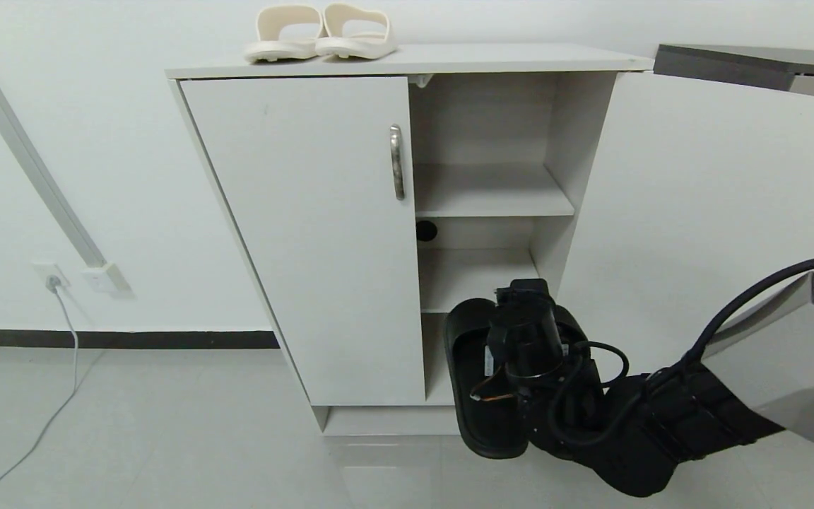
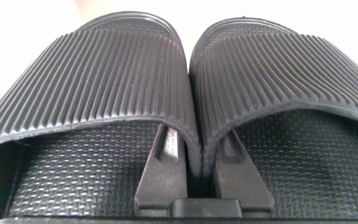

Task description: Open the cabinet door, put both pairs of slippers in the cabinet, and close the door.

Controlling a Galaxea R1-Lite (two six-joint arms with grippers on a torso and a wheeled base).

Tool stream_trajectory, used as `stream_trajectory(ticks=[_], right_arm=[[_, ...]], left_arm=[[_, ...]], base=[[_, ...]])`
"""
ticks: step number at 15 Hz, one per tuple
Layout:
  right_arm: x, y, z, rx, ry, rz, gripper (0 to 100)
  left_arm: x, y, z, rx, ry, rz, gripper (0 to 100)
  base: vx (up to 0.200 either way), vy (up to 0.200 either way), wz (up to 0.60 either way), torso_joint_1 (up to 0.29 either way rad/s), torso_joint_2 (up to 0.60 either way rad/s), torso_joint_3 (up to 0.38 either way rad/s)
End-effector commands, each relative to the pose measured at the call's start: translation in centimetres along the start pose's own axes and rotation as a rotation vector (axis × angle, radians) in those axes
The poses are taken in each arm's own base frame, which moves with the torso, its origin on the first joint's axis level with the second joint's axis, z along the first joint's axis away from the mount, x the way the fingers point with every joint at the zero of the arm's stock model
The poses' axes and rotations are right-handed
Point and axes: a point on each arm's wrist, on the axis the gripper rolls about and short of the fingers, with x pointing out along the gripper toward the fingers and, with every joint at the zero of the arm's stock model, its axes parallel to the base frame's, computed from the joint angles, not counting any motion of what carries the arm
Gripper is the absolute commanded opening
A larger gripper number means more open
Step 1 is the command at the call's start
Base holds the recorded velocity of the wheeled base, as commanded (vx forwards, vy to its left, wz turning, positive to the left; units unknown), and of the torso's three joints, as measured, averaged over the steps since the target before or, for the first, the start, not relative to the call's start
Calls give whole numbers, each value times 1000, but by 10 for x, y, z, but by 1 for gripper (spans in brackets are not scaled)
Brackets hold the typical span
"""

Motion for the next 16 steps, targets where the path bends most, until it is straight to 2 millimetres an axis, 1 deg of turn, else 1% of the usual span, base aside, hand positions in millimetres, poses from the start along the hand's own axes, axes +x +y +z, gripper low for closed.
stream_trajectory(ticks=[1, 4, 9, 12, 16], right_arm=[[5, 1, -7, -7, 9, -5, 0], [13, 0, -14, -9, 11, -16, 0], [17, 1, -20, -13, 17, -18, 0], [26, 1, -27, -12, 18, -20, 0], [31, 2, -22, 3, 6, -20, 0]], left_arm=[[0, 0, 0, -1, 1, 0, 0], [0, 0, 0, -1, 1, 0, 0], [0, 0, 0, -1, 1, 0, 0], [0, 0, 0, -1, 1, 0, 0], [0, 0, 0, 1, 3, 0, 0]], base=[[0, 0, 0, 0, 0, 0], [0, 0, 0, 0, 0, 0], [0, 0, 0, 0, 0, 0], [0, 0, 0, 1, 2, -150], [0, 0, 0, 2, 4, -193]])
